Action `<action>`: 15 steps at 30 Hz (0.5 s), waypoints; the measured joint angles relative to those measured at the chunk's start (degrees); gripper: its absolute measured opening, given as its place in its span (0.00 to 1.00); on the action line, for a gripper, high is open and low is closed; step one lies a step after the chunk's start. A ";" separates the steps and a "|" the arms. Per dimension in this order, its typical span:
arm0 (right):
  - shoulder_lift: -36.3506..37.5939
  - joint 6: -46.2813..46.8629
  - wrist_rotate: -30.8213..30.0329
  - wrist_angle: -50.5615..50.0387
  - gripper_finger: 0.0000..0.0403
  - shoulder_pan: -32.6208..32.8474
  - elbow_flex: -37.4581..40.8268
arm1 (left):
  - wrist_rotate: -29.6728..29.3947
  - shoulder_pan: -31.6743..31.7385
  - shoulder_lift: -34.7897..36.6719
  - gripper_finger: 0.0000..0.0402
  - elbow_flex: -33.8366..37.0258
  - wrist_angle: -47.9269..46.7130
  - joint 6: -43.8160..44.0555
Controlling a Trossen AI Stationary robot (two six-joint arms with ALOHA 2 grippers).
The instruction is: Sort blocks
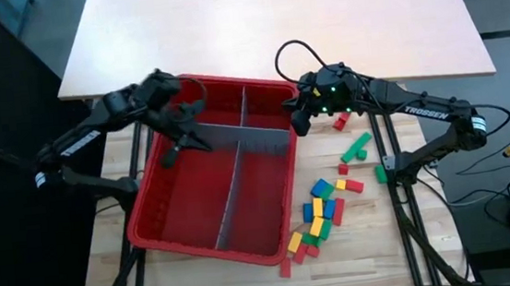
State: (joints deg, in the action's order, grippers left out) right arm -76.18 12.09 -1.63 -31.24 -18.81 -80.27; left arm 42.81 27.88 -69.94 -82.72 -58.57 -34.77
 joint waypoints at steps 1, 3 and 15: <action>0.00 0.10 0.01 0.01 0.00 0.00 0.00 | -0.10 -0.78 -0.95 0.00 0.00 0.76 0.25; 0.00 0.29 0.12 -0.02 0.00 0.02 0.00 | -0.20 -2.43 -2.77 0.00 0.00 3.31 1.83; 0.00 0.31 0.13 -0.17 0.00 0.02 0.00 | -18.98 -13.50 -9.65 0.00 0.00 8.94 -2.27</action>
State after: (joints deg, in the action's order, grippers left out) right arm -76.18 12.40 -1.50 -31.42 -18.79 -80.27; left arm 23.84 14.38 -79.59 -82.72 -49.62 -37.04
